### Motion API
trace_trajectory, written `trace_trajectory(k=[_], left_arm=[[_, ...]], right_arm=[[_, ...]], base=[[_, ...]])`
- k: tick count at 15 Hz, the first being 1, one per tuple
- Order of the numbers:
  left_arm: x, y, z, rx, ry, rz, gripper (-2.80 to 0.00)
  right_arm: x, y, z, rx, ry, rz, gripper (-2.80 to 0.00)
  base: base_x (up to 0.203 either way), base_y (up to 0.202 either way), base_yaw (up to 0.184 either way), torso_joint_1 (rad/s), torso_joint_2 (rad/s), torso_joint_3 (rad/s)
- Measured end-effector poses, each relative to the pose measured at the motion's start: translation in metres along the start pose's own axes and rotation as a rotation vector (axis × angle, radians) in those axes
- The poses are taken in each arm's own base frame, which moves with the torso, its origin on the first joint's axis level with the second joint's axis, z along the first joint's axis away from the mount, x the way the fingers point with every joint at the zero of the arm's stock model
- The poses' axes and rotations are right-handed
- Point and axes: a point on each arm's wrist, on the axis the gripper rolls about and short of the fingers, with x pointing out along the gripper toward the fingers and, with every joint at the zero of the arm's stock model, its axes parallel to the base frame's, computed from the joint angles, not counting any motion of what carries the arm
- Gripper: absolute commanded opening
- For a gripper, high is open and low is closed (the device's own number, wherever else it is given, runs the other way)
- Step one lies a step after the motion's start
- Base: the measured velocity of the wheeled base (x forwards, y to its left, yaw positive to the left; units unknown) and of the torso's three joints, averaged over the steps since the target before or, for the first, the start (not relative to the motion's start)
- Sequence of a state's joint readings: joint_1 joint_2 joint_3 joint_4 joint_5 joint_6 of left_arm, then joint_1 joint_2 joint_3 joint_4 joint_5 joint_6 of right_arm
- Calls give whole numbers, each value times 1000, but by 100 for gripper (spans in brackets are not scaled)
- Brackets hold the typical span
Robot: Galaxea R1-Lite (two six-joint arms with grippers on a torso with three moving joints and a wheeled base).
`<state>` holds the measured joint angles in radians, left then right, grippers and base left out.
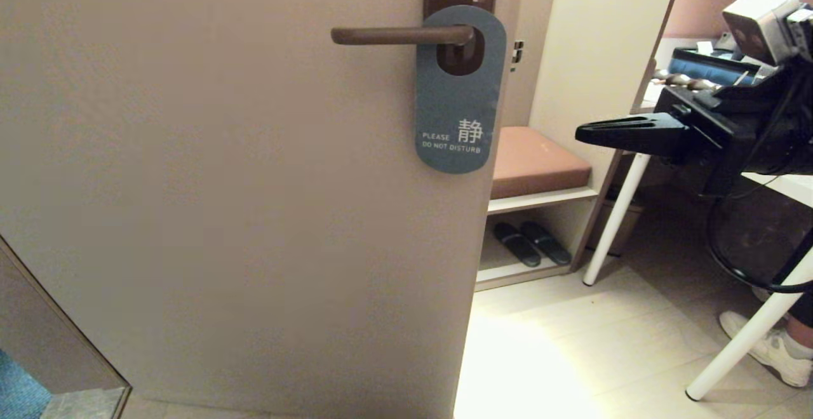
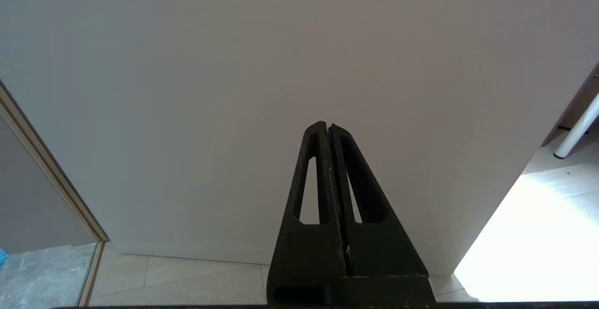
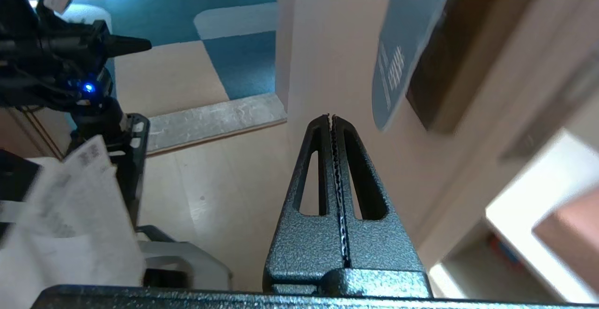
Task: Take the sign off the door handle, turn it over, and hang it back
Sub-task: Take down the sign
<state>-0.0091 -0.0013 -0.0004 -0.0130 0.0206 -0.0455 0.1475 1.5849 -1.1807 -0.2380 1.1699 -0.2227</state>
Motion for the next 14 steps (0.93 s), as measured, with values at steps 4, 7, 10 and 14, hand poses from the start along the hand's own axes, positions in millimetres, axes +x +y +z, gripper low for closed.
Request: trace_trajectory(k=[4,7,10,14], left_arm=[[0,0,0,0,0,0,-280],[0,0,0,0,0,0,-280],[0,0,0,0,0,-1,-280],[0,0,0,0,0,-1,-280]], right_arm=[[20,-18,-12,-20,-32,0,-280],[26,-27,-23,14,-20,-2,-280],[29,-31,-29,41,-13,0,0],[30,-32,-26,65,-17,2,0]], base=[[0,0,0,0,0,0],[0,0,0,0,0,0],[0,0,0,0,0,0],[0,0,0,0,0,0]])
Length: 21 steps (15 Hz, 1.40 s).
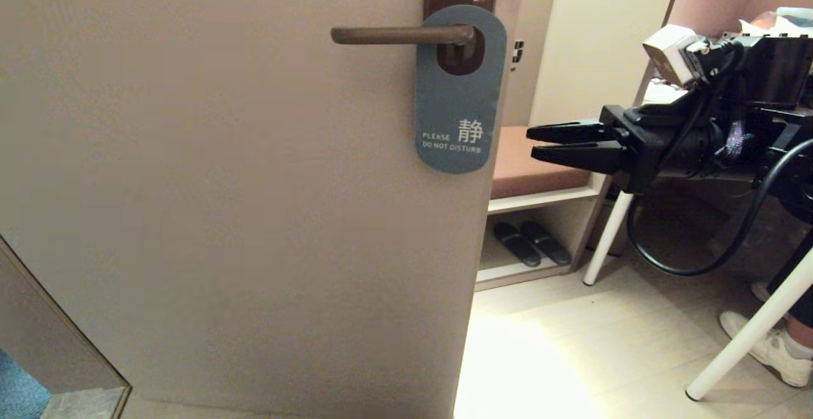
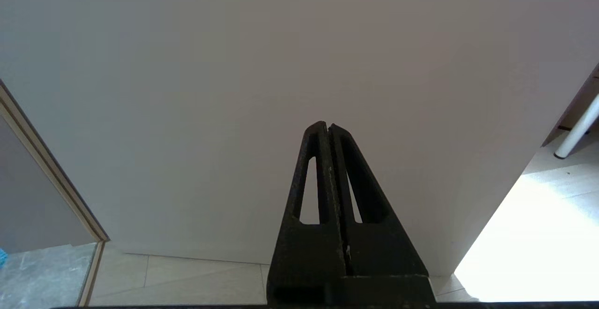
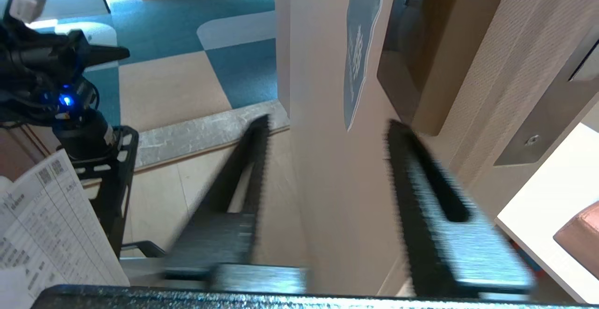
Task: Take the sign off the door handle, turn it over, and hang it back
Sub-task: Take down the sign
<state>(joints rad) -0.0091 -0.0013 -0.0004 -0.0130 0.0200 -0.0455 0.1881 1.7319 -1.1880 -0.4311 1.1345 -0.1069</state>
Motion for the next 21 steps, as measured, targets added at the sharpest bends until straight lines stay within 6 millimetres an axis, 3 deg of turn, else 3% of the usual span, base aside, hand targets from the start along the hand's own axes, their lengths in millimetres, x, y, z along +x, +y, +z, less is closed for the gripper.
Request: trace_trajectory(k=[8,21], left_arm=[[0,0,0,0,0,0,-280],[0,0,0,0,0,0,-280]], right_arm=[[20,7,10,15,-15,65,0],[35,-9,9,19,-19,79,0]], base=[[0,0,0,0,0,0],[0,0,0,0,0,0]])
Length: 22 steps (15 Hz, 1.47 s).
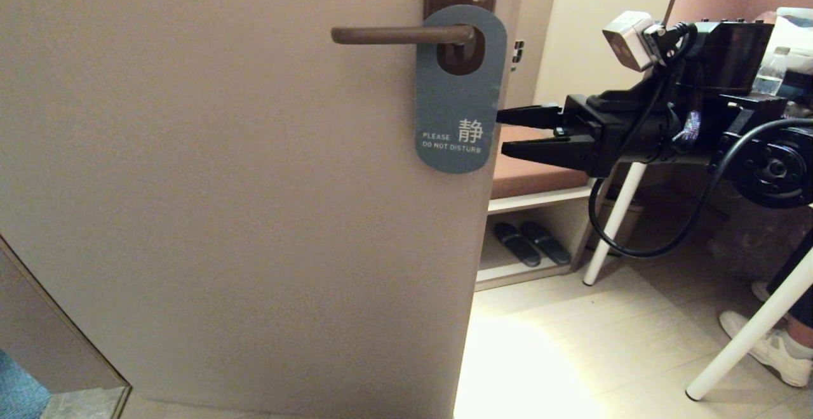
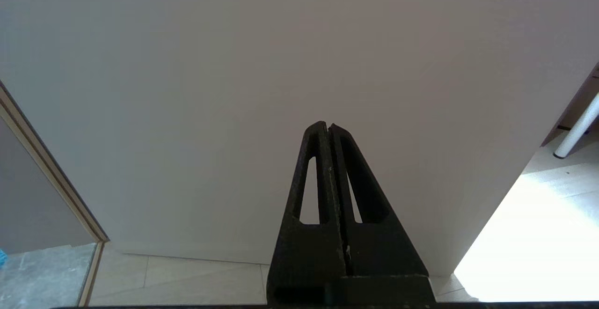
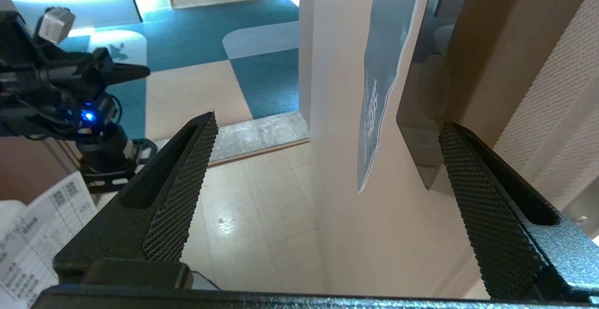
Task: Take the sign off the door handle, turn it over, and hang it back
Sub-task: Take down the sign
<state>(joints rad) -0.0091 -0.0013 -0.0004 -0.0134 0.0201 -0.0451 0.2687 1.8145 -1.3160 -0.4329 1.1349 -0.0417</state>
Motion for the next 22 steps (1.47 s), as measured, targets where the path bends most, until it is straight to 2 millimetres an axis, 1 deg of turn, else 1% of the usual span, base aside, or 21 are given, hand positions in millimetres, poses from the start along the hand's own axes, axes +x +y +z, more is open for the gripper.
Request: trace_trajectory(k=[13,22], left_arm=[[0,0,0,0,0,1,-280],[0,0,0,0,0,0,-280]], right_arm=[[19,-1,-5,14,2,46,0],[35,-3,1,-14,-12,81,0]], base=[[0,0,0,0,0,0],[0,0,0,0,0,0]])
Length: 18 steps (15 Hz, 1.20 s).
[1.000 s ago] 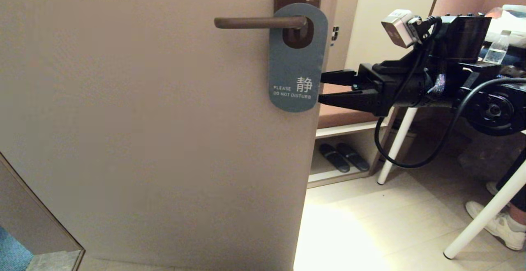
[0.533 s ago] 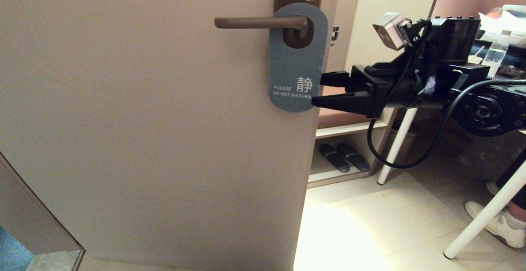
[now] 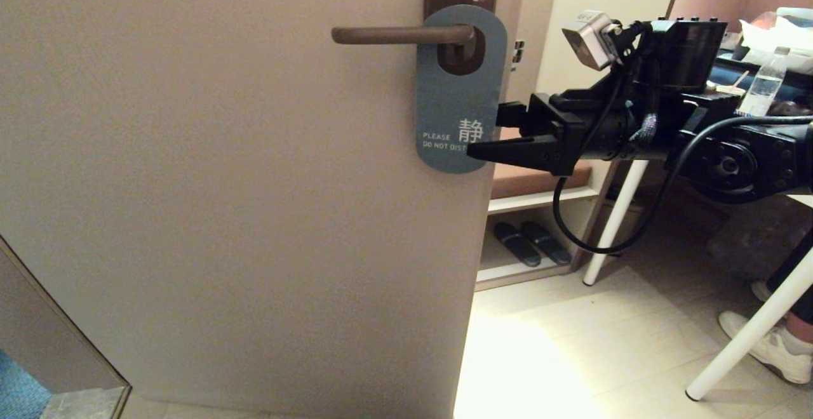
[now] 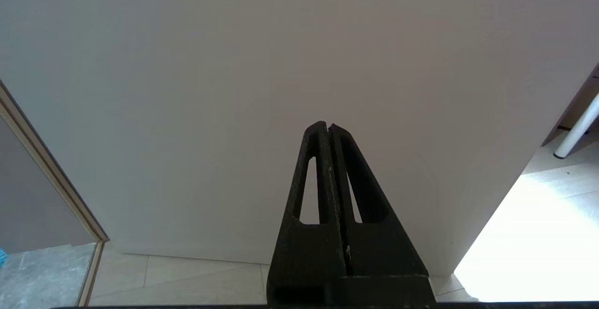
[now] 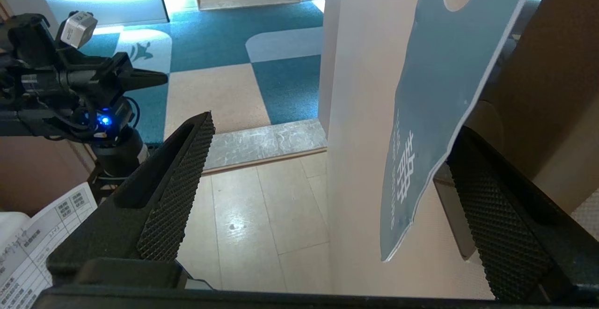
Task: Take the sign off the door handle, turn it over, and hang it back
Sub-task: Take down the sign
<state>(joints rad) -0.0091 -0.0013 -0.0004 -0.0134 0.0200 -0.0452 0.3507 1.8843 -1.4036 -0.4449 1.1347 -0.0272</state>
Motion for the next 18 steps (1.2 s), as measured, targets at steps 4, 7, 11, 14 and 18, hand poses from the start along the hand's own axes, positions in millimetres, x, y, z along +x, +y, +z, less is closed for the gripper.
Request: trace_trajectory(k=[4,7,11,14,18], left_arm=[[0,0,0,0,0,0,-280],[0,0,0,0,0,0,-280],[0,0,0,0,0,0,-280],[0,0,0,0,0,0,-280],[0,0,0,0,0,0,-280]], right_arm=[[4,0,4,-12,-6,10,0],[7,0,9,-15,-15,17,0],[8,0,10,-15,-17,19,0],[8,-1,12,-19,-20,17,0],[9,-3,14,25,-23,17,0]], base=[[0,0,0,0,0,0],[0,0,0,0,0,0],[0,0,0,0,0,0],[0,0,0,0,0,0],[0,0,0,0,0,0]])
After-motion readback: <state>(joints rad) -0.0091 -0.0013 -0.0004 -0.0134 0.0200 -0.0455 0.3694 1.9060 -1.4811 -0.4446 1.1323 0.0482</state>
